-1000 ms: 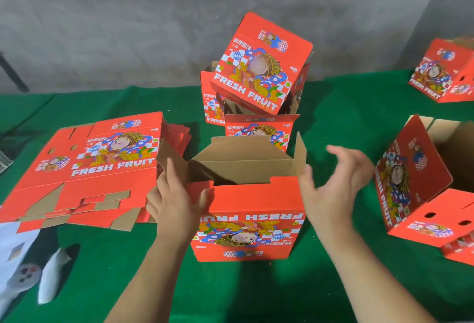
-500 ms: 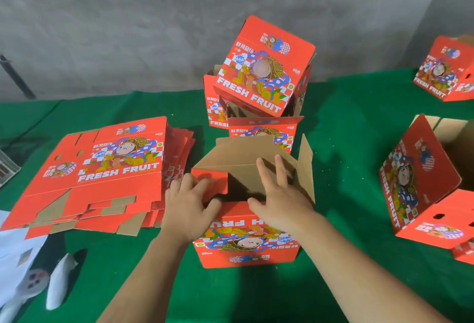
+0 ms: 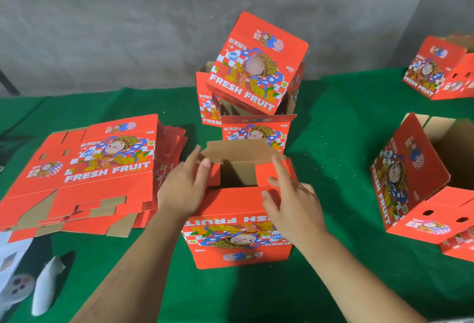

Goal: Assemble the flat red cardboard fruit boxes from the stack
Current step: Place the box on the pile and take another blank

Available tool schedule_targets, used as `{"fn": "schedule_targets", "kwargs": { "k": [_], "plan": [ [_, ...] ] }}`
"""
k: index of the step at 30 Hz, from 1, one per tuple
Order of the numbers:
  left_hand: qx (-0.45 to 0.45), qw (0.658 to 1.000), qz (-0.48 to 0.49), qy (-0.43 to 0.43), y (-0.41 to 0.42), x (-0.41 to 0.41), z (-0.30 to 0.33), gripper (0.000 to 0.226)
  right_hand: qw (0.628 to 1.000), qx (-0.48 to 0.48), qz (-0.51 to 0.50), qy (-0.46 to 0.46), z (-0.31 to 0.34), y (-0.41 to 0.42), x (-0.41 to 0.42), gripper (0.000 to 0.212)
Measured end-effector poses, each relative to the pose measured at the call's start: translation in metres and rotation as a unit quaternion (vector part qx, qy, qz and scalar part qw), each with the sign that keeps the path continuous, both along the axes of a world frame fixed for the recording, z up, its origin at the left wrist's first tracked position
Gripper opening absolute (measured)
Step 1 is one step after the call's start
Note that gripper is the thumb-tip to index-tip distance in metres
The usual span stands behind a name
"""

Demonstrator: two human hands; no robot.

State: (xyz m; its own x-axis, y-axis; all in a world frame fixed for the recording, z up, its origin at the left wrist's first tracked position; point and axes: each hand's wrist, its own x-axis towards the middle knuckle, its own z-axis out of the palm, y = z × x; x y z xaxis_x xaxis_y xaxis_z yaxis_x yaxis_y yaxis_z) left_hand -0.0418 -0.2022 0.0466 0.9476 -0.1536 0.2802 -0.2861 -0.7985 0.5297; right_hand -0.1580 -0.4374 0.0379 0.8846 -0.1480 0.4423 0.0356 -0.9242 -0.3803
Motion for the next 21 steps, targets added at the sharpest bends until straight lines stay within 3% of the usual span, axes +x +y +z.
{"fn": "schedule_targets", "kwargs": {
  "k": [2, 3, 5, 7, 9, 14, 16, 18, 19, 21],
  "plan": [
    [-0.032, 0.999, 0.009, 0.016, 0.002, 0.001, -0.001, 0.085, 0.999, 0.038, -0.015, -0.007, 0.003, -0.009, 0.004, 0.051],
    [-0.032, 0.999, 0.018, 0.033, 0.002, 0.002, -0.001, 0.087, 0.994, 0.101, -0.025, -0.014, 0.006, -0.011, 0.008, 0.050],
    [-0.031, 0.998, 0.009, 0.054, 0.001, 0.003, -0.003, 0.068, 0.973, 0.224, -0.047, -0.015, 0.008, -0.017, 0.018, 0.057],
    [-0.001, 0.996, -0.026, 0.083, -0.001, 0.002, -0.002, 0.067, 0.974, 0.194, -0.063, 0.098, 0.006, -0.022, 0.027, 0.075],
    [0.032, 0.988, -0.032, 0.147, -0.006, 0.003, 0.002, 0.094, 0.956, 0.149, -0.041, 0.248, 0.005, -0.026, 0.034, 0.097],
    [0.150, 0.978, 0.006, 0.143, -0.016, 0.002, 0.003, 0.090, 0.942, 0.047, -0.103, 0.315, 0.009, -0.026, 0.052, 0.118],
    [0.075, 0.986, -0.016, 0.147, -0.011, 0.004, 0.003, 0.091, 0.945, 0.054, -0.113, 0.301, 0.009, -0.025, 0.056, 0.109],
    [-0.101, 0.981, -0.011, 0.166, -0.004, 0.008, 0.004, 0.089, 0.944, 0.115, -0.113, 0.287, 0.006, -0.027, 0.056, 0.094],
    [-0.190, 0.963, 0.023, 0.188, -0.001, 0.008, 0.004, 0.090, 0.941, 0.149, -0.109, 0.283, 0.006, -0.029, 0.055, 0.087],
    [-0.330, 0.890, 0.101, 0.297, 0.005, 0.005, 0.004, 0.092, 0.936, 0.195, -0.088, 0.280, 0.007, -0.031, 0.049, 0.079]
  ]
}}
